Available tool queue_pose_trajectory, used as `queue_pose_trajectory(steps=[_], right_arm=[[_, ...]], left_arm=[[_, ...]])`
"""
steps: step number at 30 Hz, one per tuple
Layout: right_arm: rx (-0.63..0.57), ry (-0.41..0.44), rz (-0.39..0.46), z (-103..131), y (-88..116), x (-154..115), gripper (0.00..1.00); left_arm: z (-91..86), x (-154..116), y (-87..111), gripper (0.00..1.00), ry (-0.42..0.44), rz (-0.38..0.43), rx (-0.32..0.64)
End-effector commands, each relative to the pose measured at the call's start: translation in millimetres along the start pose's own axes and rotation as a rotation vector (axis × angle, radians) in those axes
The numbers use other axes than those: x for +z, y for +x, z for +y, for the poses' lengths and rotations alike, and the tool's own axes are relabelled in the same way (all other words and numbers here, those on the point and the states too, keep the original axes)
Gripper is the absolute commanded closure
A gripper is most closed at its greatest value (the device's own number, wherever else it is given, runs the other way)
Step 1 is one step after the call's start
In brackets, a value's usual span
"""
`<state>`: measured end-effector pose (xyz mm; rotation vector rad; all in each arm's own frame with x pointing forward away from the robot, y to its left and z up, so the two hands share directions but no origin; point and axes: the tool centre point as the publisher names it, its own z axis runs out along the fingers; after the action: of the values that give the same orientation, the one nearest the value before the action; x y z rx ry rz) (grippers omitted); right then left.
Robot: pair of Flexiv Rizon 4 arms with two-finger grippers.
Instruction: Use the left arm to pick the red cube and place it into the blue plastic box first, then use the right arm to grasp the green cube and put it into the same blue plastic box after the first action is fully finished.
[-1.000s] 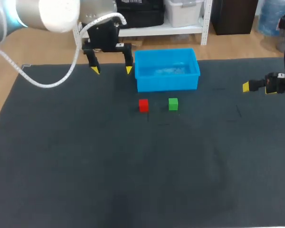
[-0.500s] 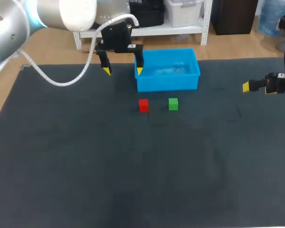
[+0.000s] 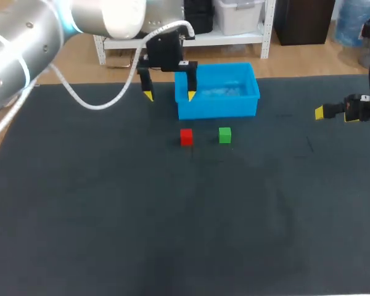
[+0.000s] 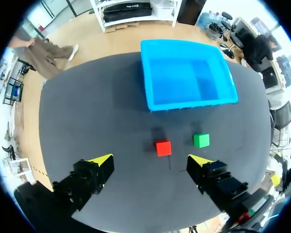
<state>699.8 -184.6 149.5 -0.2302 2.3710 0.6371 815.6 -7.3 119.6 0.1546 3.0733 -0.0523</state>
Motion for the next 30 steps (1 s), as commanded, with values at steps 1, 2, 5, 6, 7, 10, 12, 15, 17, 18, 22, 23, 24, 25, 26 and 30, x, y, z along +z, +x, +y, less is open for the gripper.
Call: queue_pose_trajectory(steps=[1,2,5,6,7,10,12,15,17,18,22,23,24,25,26,30], right_arm=[[-0.001,-0.002,0.001,-1,0,0,0.0],[-0.001,-0.002,0.001,-1,0,0,0.0],[-0.001,-0.002,0.001,-1,0,0,0.0],[-0.001,-0.002,0.001,-1,0,0,0.0],[-0.001,-0.002,0.001,-1,0,0,0.0],[-0.001,-0.002,0.001,-1,0,0,0.0],[-0.001,-0.002,0.001,-1,0,0,0.0],[-0.001,-0.002,0.001,-1,0,0,0.0],[-0.001,-0.002,0.001,-1,0,0,0.0],[-0.001,-0.002,0.001,-1,0,0,0.0],[-0.001,-0.002,0.001,-1,0,0,0.0],[-0.001,-0.002,0.001,-1,0,0,0.0],[-0.001,-0.002,0.001,-1,0,0,0.0],[-0.001,-0.002,0.001,-1,0,0,0.0],[-0.001,-0.002,0.001,-1,0,0,0.0],[-0.001,-0.002,0.001,-1,0,0,0.0]], left_arm=[[-5.8,4,-5.6,0.0,-0.012,0.066,-0.002],[-6.7,5,-4.9,0.0,-0.014,0.07,-0.003],[-7.6,10,-3.9,0.0,-0.019,0.077,-0.009],[-7.6,12,-3.6,0.0,-0.022,0.08,-0.011],[-7.6,13,-3.3,0.0,-0.023,0.082,-0.013],[-9.3,18,-1.3,0.0,-0.024,0.09,-0.019],[-10.8,22,0.5,0.0,-0.022,0.099,-0.02],[-12.3,26,3.1,0.0,-0.019,0.107,-0.02],[-12.9,29,4.2,0.0,-0.017,0.111,-0.026],[-13.2,31,5.2,0.0,-0.017,0.114,-0.029],[-14.9,36,7.6,0.0,-0.014,0.12,-0.035],[-15.3,37,8.4,0.0,-0.013,0.122,-0.036],[-15.4,38,9.0,0.0,-0.012,0.123,-0.037],[-15.5,39,9.7,0.0,-0.008,0.126,-0.039],[-15.5,41,10.4,0.0,-0.008,0.127,-0.04],[-17.2,45,13.9,0.0,-0.003,0.13,-0.042]])
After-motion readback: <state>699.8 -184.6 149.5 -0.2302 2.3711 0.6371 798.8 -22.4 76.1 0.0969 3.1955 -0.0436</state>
